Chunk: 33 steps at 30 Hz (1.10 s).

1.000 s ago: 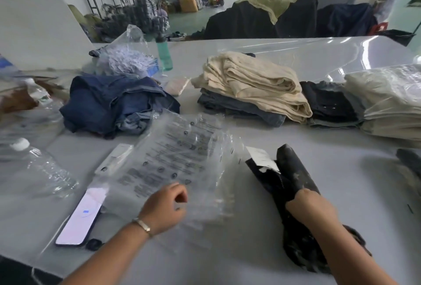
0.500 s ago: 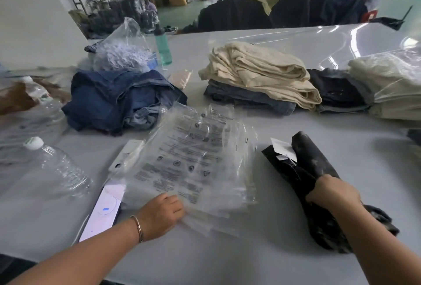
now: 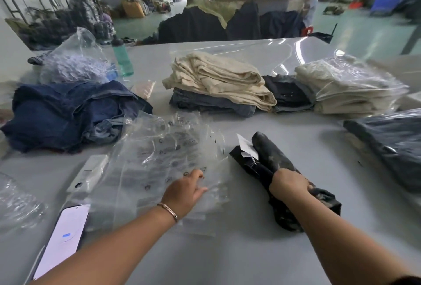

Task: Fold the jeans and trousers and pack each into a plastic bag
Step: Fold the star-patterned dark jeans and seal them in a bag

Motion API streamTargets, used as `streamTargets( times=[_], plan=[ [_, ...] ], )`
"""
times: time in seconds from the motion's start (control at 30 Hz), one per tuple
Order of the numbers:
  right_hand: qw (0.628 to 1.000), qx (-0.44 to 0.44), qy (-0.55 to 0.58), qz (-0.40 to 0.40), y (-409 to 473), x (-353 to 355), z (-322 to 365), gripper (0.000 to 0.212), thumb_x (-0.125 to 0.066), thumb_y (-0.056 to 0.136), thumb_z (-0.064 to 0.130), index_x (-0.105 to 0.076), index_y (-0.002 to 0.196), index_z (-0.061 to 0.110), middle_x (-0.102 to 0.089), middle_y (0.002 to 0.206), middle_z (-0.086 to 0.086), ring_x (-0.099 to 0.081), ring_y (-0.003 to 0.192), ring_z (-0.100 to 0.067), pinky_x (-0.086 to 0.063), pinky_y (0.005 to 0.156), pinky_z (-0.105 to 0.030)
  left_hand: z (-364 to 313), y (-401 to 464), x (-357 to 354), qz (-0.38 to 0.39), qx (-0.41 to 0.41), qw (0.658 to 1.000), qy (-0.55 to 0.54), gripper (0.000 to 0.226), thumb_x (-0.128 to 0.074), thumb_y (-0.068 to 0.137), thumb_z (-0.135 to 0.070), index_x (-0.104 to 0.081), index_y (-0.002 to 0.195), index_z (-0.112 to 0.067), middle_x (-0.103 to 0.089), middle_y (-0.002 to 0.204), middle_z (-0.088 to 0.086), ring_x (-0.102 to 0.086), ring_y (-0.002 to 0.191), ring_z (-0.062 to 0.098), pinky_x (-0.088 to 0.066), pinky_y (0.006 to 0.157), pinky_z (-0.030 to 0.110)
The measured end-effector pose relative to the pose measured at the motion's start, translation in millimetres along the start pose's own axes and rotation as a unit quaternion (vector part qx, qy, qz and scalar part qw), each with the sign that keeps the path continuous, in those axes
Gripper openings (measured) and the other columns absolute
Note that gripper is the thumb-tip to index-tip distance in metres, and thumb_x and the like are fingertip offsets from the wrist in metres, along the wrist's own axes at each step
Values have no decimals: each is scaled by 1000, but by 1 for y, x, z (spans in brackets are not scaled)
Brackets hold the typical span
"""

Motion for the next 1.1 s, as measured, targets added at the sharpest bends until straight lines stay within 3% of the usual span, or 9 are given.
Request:
streamTargets(
  times=[0.1, 0.2, 0.27, 0.4, 0.57, 0.77, 0.87, 0.93, 1.1],
  plan=[
    [999, 28, -9, -15, 1, -1, 0, 39, -47, 87, 16, -55, 126, 15, -61, 121, -12, -59, 108, -36, -50, 88, -51, -19, 11, -11, 17, 75, 977, -198, 7, -60, 92, -18, -63, 91, -12, -72, 82, 4, -70, 70, 14, -58, 69, 35],
    [998, 54, -1, -35, 3, 2, -4, 35, -48, 88, 16, -59, 121, 16, -64, 114, -6, -62, 103, -29, -51, 79, -37, -26, 17, -28, 95, 167, 924, -331, 21, -49, 98, -11, -66, 86, -11, -71, 84, 8, -70, 71, 18, -57, 72, 37],
    [996, 68, 11, -54, 5, 6, -9, 32, -48, 87, 17, -61, 117, 17, -65, 111, -5, -63, 100, -27, -47, 74, -32, -30, 19, -33, 152, 150, 934, -287, 21, -52, 97, -13, -70, 88, -6, -70, 80, 5, -66, 71, 15, -54, 71, 29],
    [991, 78, 61, -91, 6, 14, -28, 29, -49, 86, 21, -61, 112, 17, -66, 108, -8, -63, 98, -29, -45, 72, -29, -31, 25, -30, 155, 98, 973, -139, 11, -72, 82, -23, -78, 86, -15, -67, 67, -13, -52, 47, -13, -39, 51, 4],
    [979, 51, 171, -102, 14, 32, -84, 23, -54, 81, 29, -62, 98, 16, -65, 89, -7, -62, 84, -28, -41, 63, -27, -49, 41, -36, 126, 190, 959, -169, 13, -71, 74, -14, -70, 61, -18, -61, 53, -2, -55, 45, 11, -52, 55, 24],
    [913, 9, 374, -160, 19, 58, -182, 10, -62, 77, 26, -56, 74, 18, -60, 66, 1, -56, 62, -23, -39, 53, -28, -137, 78, -88, 104, 214, 918, -316, 15, -56, 89, -3, -67, 93, -13, -62, 65, 2, -55, 45, 7, -44, 48, 18],
    [880, 47, 440, -172, 22, 77, -216, 8, -67, 78, 24, -60, 81, 23, -65, 70, 0, -60, 67, -26, -46, 61, -34, -180, 73, -137, 152, 173, 955, -186, 40, -55, 82, -6, -58, 119, -17, -66, 91, 3, -64, 83, 18, -44, 70, 17],
    [869, 78, 460, -162, 21, 85, -228, 12, -70, 76, 23, -61, 83, 29, -67, 73, 1, -62, 71, -27, -49, 67, -39, -194, 59, -161, 150, 160, 974, -59, 48, -58, 78, -20, -48, 124, -20, -57, 114, 2, -56, 109, 21, -44, 86, 22],
    [860, 153, 475, -109, 7, 85, -229, 28, -74, 71, 24, -62, 76, 48, -68, 66, 16, -65, 68, -14, -49, 62, -34, -208, 11, -168, 90, 169, 975, 113, 48, -58, 63, -36, -48, 109, -23, -50, 112, -6, -54, 104, 20, -47, 81, 30]
  ],
)
Point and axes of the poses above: each hand's wrist, its own y-axis towards the middle knuckle, its own x-axis out of the back of the hand, z = x × y, the point moved 6 cm from there along y, towards the middle knuckle
